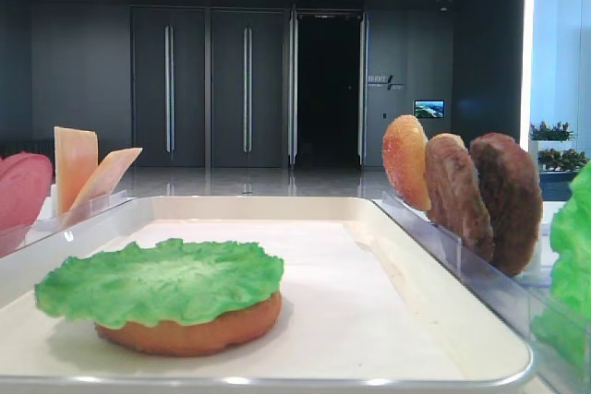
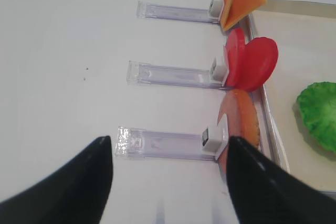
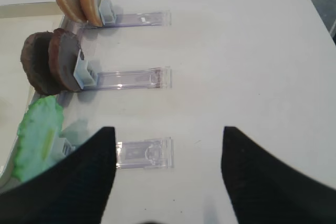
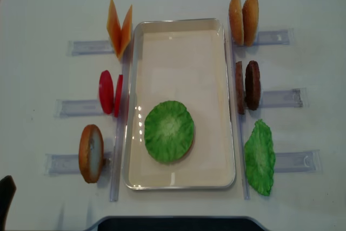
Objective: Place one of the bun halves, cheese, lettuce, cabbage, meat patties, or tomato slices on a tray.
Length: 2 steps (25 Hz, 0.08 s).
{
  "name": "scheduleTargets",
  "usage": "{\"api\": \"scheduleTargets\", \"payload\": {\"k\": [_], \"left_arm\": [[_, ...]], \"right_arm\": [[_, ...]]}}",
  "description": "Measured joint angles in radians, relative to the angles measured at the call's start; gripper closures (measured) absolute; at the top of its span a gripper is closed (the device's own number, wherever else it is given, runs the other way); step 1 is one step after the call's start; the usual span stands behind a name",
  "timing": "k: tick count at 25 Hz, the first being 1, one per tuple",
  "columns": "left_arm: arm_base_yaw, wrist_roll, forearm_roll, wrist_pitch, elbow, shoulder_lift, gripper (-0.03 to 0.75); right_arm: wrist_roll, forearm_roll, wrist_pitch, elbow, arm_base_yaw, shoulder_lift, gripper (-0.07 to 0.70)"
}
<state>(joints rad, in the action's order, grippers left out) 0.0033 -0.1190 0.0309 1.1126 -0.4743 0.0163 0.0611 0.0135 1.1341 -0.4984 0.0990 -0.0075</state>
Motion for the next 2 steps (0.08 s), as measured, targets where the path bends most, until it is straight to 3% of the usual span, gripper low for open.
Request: {"api": "scheduleTargets", "payload": {"k": [2], "left_arm": [[0.0, 0.0, 0.0, 0.0, 0.0, 0.0, 0.199]], "right_arm": [[0.0, -0.001, 0.0, 0.0, 0.0, 0.0, 0.189]]}}
